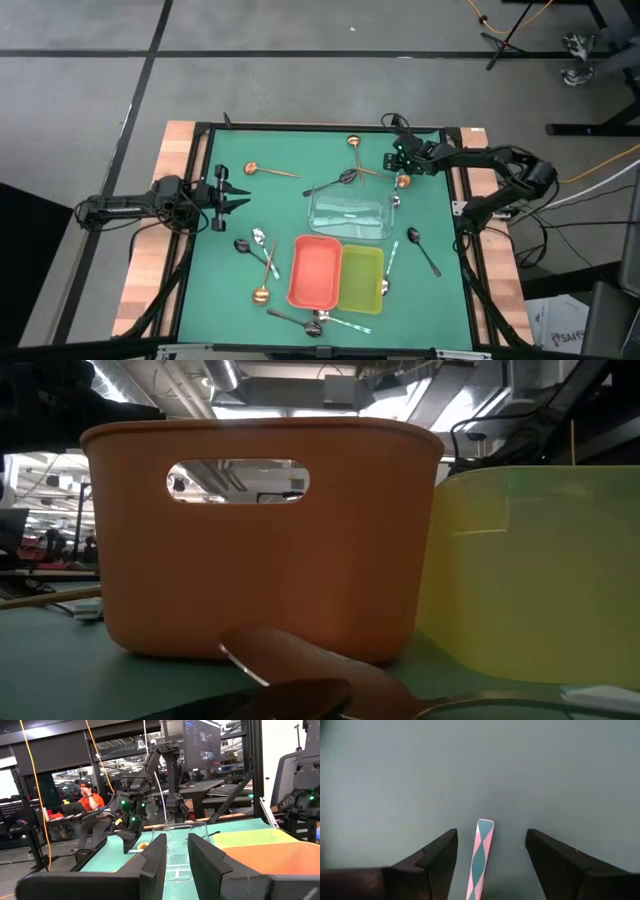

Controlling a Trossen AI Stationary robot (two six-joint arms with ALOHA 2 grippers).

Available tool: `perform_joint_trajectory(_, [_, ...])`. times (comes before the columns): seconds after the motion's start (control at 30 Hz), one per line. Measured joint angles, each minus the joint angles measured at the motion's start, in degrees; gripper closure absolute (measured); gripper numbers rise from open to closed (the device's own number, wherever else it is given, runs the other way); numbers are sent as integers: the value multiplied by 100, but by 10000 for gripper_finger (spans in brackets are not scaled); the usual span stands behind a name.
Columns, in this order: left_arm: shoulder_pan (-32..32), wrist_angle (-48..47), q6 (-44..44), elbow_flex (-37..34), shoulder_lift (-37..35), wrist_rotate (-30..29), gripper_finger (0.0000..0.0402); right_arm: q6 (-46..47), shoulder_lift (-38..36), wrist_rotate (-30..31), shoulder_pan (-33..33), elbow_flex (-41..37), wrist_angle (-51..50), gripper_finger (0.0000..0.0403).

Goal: Sort silverware by color (type)
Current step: Put the blue patterned spoon into the yellow bin

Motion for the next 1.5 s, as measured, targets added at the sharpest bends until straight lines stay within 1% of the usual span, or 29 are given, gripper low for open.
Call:
perform_joint_trajectory(0.33, [-2,0,-2,0,0,0,328,2,40,173,0,-11,-69,254])
perform_joint_trajectory(0.53, [-1,-2,-1,1,0,0,328,4,42,208,-4,-13,-120,291])
perform_joint_trajectory(0.93, [-2,0,-1,0,0,0,328,16,49,218,-9,-15,-122,328])
perform_joint_trajectory(1.1, [0,0,0,1,0,0,328,250,51,223,-9,-20,-62,347])
perform_joint_trajectory(1.27, [-2,0,0,2,0,0,328,262,51,226,-9,-20,-29,365])
perform_joint_trajectory(1.5, [-1,0,-1,1,0,1,328,264,51,226,-9,-20,-14,372])
